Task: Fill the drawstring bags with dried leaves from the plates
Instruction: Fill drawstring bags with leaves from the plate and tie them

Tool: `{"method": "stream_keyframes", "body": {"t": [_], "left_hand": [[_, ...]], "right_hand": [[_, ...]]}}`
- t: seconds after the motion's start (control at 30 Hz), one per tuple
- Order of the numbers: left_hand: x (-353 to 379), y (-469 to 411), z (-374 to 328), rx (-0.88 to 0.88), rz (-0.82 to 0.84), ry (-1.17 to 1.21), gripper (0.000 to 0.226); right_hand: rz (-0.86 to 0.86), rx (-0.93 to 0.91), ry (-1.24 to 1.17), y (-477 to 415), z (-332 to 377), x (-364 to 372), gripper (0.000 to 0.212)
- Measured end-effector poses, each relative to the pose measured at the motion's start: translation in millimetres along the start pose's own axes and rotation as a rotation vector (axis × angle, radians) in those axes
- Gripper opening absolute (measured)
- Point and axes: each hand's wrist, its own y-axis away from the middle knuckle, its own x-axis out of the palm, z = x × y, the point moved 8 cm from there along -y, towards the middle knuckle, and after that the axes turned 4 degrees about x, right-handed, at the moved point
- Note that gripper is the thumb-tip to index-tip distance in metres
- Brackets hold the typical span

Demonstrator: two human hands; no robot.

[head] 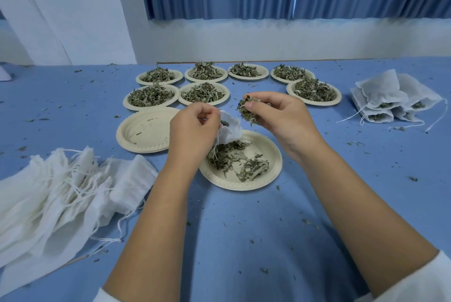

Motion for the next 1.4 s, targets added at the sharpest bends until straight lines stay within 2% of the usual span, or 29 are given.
{"method": "stream_keyframes", "body": {"t": [0.17, 0.33, 0.5, 0.6, 0.83, 1.03, 1.13, 1.23, 1.4], "left_hand": [[6.2, 2.2, -2.9, 0.012, 0.041, -0.011, 0.014], [7.3, 3.1, -0.7, -0.05, 0.054, 0.036, 0.02], [9.7, 3.9, 2.6, -0.107, 0.072, 0.108, 0.014], [10.9, 4.1, 2.3, -0.114, 0.084, 0.111, 0.014], [7.8, 4.3, 0.4, -0.093, 0.042, 0.095, 0.018], [7.3, 4.2, -1.5, -0.043, 0.036, 0.023, 0.019], [13.5, 4.2, -1.0, -0.046, 0.099, 0.004, 0.018], [19.6, 4.8, -0.6, -0.045, 0.146, -0.029, 0.011], [11.5, 2.7, 2.4, -0.06, 0.079, -0.007, 0.014]], "right_hand": [[0.044, -0.006, -0.07, 4.8, -12.6, 20.5, 0.014], [-0.007, -0.07, 0.129, 6.9, -16.3, 20.9, 0.016], [-0.091, -0.164, 0.393, 5.4, -13.8, 16.7, 0.017], [-0.119, -0.198, 0.464, 6.4, -12.1, 16.8, 0.021], [-0.065, -0.324, 0.59, 11.4, -5.2, 23.6, 0.014], [0.019, -0.356, 0.72, 12.7, -3.8, 30.4, 0.019], [-0.008, -0.28, 0.705, 9.8, -7.9, 26.3, 0.023], [-0.005, -0.173, 0.586, 6.9, -12.9, 21.3, 0.024], [0.057, -0.105, 0.445, 4.8, -13.0, 23.4, 0.031]]}}
